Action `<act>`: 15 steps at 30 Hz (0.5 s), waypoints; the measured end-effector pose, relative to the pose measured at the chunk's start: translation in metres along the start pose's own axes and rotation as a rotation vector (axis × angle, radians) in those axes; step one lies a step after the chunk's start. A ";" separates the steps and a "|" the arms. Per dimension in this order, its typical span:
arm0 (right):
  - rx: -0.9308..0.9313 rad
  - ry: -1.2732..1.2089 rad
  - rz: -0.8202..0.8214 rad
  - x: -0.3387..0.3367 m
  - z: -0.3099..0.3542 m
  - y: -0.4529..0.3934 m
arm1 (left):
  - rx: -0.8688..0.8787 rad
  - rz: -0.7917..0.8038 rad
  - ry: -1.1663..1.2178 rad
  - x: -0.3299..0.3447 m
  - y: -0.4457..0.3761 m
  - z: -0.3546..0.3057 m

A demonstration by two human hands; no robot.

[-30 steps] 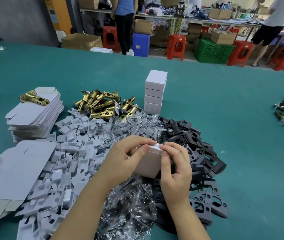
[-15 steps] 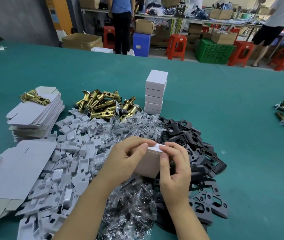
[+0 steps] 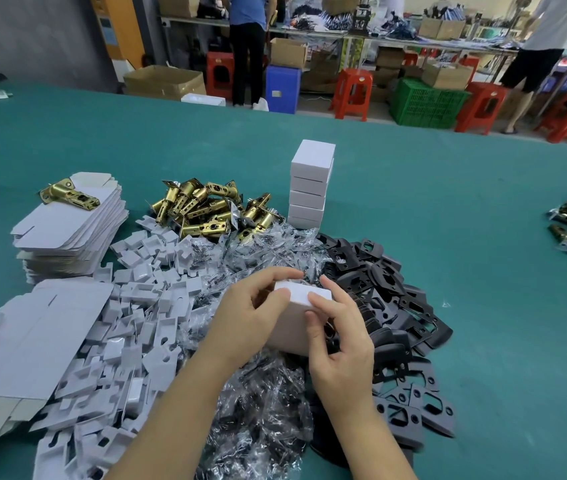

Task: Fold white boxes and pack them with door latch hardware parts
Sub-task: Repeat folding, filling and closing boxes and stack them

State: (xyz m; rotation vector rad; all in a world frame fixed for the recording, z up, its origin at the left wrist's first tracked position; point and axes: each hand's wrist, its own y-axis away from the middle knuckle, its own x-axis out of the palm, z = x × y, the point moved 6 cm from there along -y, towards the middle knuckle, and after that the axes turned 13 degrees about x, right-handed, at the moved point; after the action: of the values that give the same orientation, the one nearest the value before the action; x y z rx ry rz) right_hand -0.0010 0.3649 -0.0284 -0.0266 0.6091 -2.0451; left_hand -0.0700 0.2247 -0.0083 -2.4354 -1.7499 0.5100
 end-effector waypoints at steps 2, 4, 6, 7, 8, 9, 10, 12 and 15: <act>0.006 -0.010 0.006 0.001 0.001 0.000 | -0.006 -0.012 -0.033 0.002 -0.001 0.001; 0.027 -0.009 0.003 0.001 -0.001 0.000 | -0.013 -0.011 -0.049 0.002 -0.002 0.001; 0.107 -0.032 0.025 0.002 -0.007 0.000 | -0.024 0.003 -0.032 0.002 -0.002 0.001; 0.182 -0.088 0.063 0.004 -0.010 0.000 | -0.033 0.006 -0.015 0.001 -0.003 0.001; 0.259 -0.149 0.116 0.007 -0.013 0.000 | -0.046 0.003 0.005 0.000 -0.003 0.001; 0.309 -0.173 0.157 0.010 -0.015 0.000 | -0.066 -0.004 0.024 -0.002 -0.003 0.002; 0.325 -0.144 0.190 0.012 -0.017 0.000 | -0.095 -0.016 0.048 -0.004 -0.002 0.003; 0.318 -0.050 0.261 0.018 -0.019 0.001 | -0.162 -0.052 0.120 -0.008 -0.002 0.007; 0.306 0.045 0.367 0.027 -0.019 0.003 | -0.168 -0.123 0.175 -0.019 -0.002 0.011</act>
State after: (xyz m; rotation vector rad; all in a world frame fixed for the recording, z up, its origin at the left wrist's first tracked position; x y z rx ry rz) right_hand -0.0182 0.3501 -0.0525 0.2917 0.2953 -1.7617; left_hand -0.0812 0.2064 -0.0139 -2.3728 -1.9206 0.1381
